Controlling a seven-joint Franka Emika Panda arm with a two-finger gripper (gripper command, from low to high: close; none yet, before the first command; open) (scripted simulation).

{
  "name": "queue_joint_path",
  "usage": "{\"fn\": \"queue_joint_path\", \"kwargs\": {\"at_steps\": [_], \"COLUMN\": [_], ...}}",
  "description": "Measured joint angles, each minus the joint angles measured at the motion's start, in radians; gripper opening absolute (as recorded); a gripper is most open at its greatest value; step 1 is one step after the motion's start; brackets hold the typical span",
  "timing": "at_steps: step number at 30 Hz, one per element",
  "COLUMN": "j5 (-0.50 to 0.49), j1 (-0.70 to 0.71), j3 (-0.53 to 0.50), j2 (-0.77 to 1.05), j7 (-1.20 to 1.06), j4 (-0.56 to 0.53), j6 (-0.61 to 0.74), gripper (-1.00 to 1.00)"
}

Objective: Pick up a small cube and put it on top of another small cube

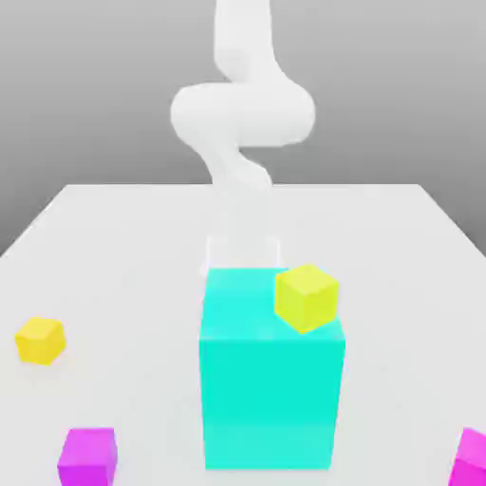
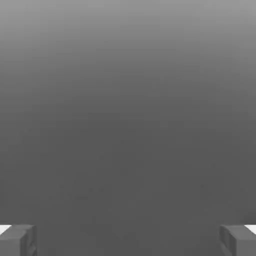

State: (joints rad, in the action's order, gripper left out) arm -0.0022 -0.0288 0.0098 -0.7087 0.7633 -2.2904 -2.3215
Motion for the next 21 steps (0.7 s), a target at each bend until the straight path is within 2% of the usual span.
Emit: {"fn": "queue_joint_path", "kwargs": {"at_steps": [21], "j5": [-0.057], "j1": [-0.216], "j3": [0.131], "j2": [0.768], "j7": [-0.281], "j4": [0.081], "j6": [-0.18], "gripper": [0.0]}}
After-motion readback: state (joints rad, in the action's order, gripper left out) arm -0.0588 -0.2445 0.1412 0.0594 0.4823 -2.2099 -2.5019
